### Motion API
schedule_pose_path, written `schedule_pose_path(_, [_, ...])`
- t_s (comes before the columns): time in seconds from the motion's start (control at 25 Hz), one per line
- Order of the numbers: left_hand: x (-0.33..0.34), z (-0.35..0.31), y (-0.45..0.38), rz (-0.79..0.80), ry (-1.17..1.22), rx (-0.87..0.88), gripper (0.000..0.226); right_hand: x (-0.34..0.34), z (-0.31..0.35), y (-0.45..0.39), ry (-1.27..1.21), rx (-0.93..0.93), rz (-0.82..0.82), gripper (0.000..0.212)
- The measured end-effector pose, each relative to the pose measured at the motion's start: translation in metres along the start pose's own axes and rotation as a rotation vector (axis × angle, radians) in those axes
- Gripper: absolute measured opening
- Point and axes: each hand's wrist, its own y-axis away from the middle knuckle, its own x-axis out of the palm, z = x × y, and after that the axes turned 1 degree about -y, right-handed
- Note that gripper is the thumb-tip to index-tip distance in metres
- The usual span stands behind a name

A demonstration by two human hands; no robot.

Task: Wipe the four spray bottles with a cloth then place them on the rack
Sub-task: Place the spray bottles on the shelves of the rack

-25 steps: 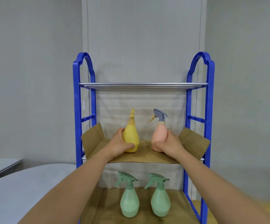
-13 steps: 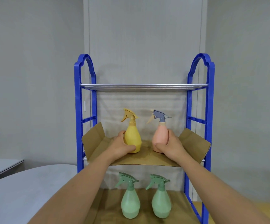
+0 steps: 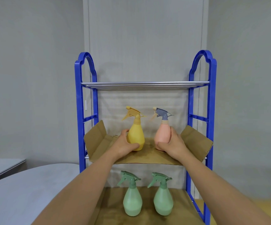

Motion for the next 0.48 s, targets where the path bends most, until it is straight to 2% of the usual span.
schedule_pose_path(0.24, [0.001, 0.006, -0.002, -0.161, -0.034, -0.034, 0.091, -0.004, 0.005, 0.004, -0.023, -0.009, -0.013, 0.081])
schedule_pose_path(0.32, [-0.001, 0.008, -0.005, -0.162, -0.043, -0.061, 0.092, -0.005, 0.005, 0.004, 0.008, -0.016, 0.009, 0.086])
schedule_pose_path(0.48, [-0.001, 0.008, -0.009, -0.104, -0.067, -0.064, 0.092, -0.01, 0.006, -0.001, 0.043, 0.0, 0.074, 0.079])
